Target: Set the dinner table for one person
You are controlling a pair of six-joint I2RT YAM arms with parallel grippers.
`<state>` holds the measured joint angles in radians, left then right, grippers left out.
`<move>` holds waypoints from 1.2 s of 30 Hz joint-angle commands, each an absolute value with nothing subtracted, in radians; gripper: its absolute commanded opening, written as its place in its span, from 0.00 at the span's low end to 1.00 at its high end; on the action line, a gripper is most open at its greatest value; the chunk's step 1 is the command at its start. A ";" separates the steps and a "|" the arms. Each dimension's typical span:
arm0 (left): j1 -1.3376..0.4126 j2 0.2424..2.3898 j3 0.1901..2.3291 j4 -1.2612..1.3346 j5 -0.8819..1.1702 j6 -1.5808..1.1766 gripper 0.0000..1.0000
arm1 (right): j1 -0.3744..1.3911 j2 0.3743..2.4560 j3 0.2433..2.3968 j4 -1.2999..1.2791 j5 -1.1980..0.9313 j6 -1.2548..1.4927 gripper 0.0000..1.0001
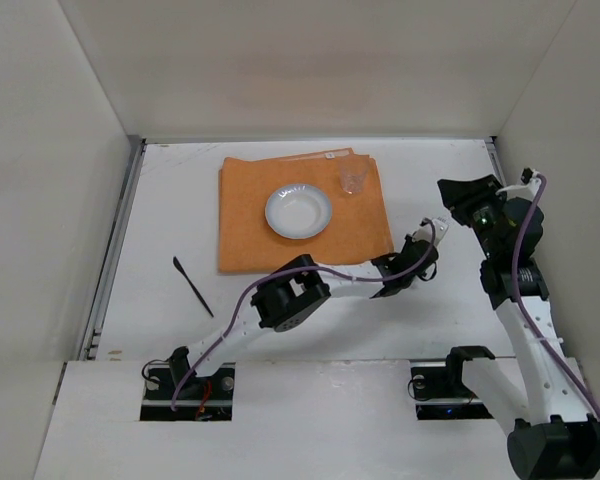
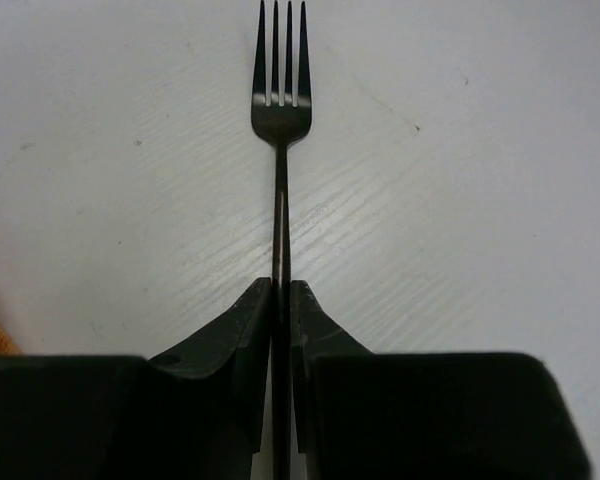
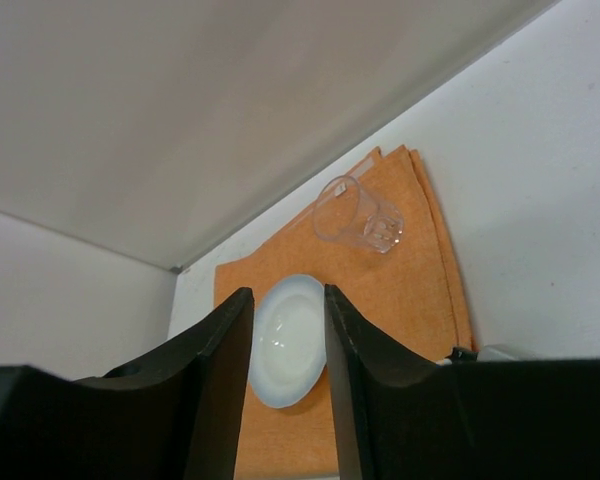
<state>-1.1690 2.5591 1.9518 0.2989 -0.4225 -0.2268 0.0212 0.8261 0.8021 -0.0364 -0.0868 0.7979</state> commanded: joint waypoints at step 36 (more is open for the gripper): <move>-0.498 1.396 0.693 0.416 -0.445 -0.256 0.07 | 0.274 0.996 0.548 0.253 0.143 0.680 0.46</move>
